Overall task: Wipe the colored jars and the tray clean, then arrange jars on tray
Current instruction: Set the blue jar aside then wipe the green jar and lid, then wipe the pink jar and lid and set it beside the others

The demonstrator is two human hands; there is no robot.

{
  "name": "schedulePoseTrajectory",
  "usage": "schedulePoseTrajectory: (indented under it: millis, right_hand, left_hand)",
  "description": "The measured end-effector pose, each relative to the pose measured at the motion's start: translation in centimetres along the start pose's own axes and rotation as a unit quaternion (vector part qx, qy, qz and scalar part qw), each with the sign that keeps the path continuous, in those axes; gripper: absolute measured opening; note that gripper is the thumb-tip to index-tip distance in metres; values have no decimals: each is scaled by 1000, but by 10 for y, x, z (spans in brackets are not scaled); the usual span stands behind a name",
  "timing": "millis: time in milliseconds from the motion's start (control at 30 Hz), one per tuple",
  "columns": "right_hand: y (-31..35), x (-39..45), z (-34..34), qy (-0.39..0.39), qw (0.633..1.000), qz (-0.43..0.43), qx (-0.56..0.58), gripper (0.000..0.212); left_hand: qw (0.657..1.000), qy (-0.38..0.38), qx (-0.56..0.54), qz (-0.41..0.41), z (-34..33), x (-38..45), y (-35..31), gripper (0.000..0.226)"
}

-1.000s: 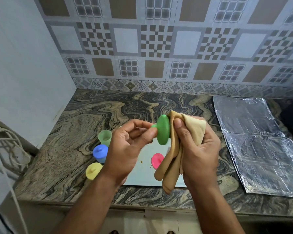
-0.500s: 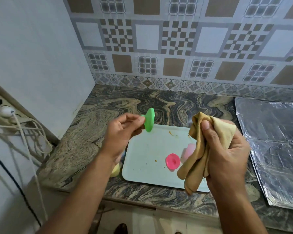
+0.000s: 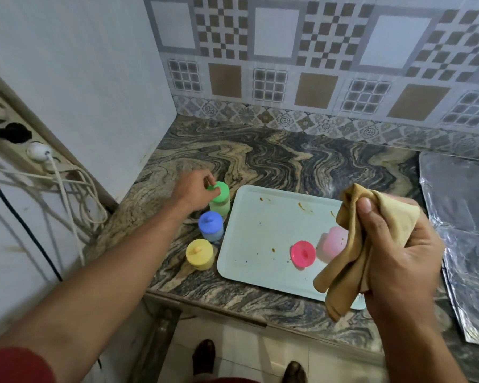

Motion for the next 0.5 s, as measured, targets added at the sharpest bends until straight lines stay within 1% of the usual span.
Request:
schedulePoseTrajectory:
  millis: [100, 200, 333, 500]
  right_hand:
    - [-1, 0, 0, -2, 1000, 8, 2, 10]
    - [0, 0, 0, -1, 1000, 12, 1, 5]
    - [-2, 0, 2, -1, 1000, 15, -3, 6]
    - [-3, 1, 2, 1, 1000, 14, -14, 4]
  left_hand:
    - [1000, 11, 24, 3, -6, 7, 2, 19]
    - [999, 13, 40, 9, -10, 9, 2, 19]
    - [998, 35, 51, 17, -14, 9, 4, 20]
    - [998, 36, 57, 19, -16, 7, 5, 20]
Point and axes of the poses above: each hand's wrist, its own x-axis towards the middle knuckle, its own z-axis out of the back of the hand, y = z × x, the point moved 3 cm from there along x, towards the middle knuckle, and after that the axes turned 5 degrees about y, right-handed, at the moved point
